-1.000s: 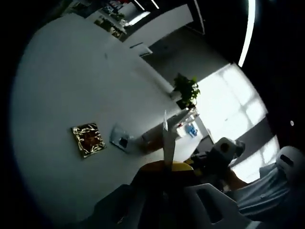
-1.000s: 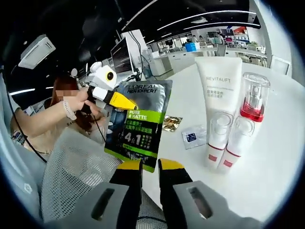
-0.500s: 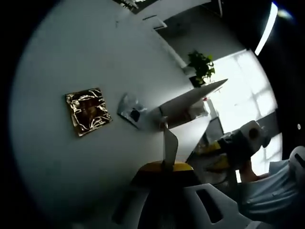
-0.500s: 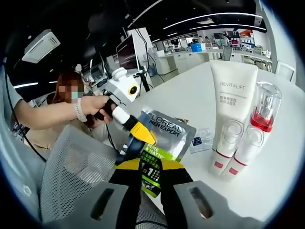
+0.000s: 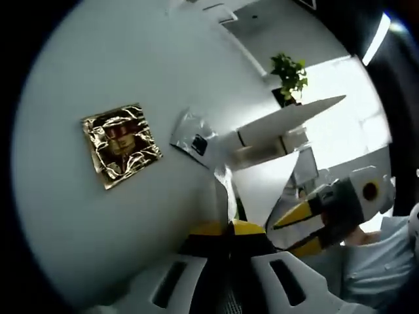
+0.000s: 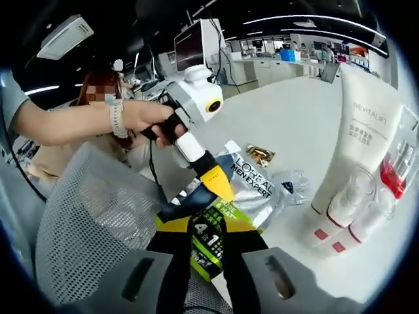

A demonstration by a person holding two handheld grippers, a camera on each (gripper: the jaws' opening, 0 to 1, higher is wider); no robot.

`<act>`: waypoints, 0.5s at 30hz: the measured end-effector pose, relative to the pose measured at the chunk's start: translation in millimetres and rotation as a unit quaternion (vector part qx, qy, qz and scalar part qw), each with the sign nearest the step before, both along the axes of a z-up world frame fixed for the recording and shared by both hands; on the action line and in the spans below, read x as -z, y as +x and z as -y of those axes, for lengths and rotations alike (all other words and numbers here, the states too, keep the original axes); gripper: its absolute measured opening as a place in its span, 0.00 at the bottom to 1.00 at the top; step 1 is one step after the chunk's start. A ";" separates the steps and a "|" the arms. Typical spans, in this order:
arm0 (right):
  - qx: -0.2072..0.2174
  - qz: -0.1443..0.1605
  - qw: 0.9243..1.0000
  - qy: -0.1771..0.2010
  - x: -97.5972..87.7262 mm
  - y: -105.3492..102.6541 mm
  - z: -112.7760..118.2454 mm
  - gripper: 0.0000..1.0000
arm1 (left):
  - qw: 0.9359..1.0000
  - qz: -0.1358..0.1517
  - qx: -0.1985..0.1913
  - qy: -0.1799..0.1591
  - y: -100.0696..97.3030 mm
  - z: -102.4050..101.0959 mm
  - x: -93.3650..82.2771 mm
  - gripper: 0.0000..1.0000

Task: Arrange the skincare products in the storage area until every visible bottle or jar stands upright without overlapping.

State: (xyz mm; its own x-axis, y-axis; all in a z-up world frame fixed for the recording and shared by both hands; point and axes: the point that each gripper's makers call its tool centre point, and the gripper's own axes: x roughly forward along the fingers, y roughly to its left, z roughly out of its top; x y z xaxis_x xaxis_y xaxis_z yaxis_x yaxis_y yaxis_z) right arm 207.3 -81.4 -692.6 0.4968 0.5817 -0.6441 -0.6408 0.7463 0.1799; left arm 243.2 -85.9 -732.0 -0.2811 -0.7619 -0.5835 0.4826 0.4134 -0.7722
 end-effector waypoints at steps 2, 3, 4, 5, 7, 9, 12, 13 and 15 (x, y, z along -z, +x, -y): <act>-0.006 -0.002 1.000 -0.007 2.8 -0.6 -0.9 0.18 | 1.000 -0.008 0.001 0.007 0.2 0.8 3.4 0.00; -0.007 -0.003 1.000 -0.008 3.1 -0.7 -1.1 0.18 | 1.000 -0.010 0.002 0.010 0.6 0.9 4.8 0.00; -0.009 -0.004 1.000 -0.008 3.2 -1.2 -1.2 0.18 | 1.000 -0.013 0.003 0.015 1.1 1.1 6.8 0.00; -0.009 -0.005 1.000 -0.008 3.2 -1.3 -1.1 0.18 | 1.000 -0.016 0.004 0.019 1.5 1.0 8.3 0.00; -0.007 -0.005 1.000 -0.007 3.1 -1.4 -0.9 0.18 | 0.999 -0.027 0.006 0.029 2.1 0.5 11.0 0.00; -0.005 -0.006 1.000 -0.006 3.5 -1.4 0.1 0.18 | 0.998 -0.050 0.003 0.043 1.2 -0.5 12.5 0.00; 0.000 -0.007 1.000 -0.003 3.3 -1.8 2.5 0.18 | 0.996 -0.070 0.020 0.046 -3.7 -1.5 8.6 0.00; 0.002 -0.007 1.000 -0.002 3.2 -1.6 3.2 0.18 | 0.996 -0.073 0.029 0.050 -7.1 -2.7 8.0 0.00; 0.007 -0.008 1.000 0.000 3.9 -1.5 5.0 0.17 | 0.995 -0.075 0.043 0.059 -11.7 -6.1 10.7 0.00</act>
State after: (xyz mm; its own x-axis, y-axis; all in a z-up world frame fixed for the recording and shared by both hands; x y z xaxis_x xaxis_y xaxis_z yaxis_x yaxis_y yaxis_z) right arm 205.8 -86.3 -696.4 0.4936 0.5757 -0.6519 -0.6277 0.7547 0.1912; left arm 231.5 -79.8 -742.7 -0.4327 -0.6603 -0.6138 0.4027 0.4675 -0.7869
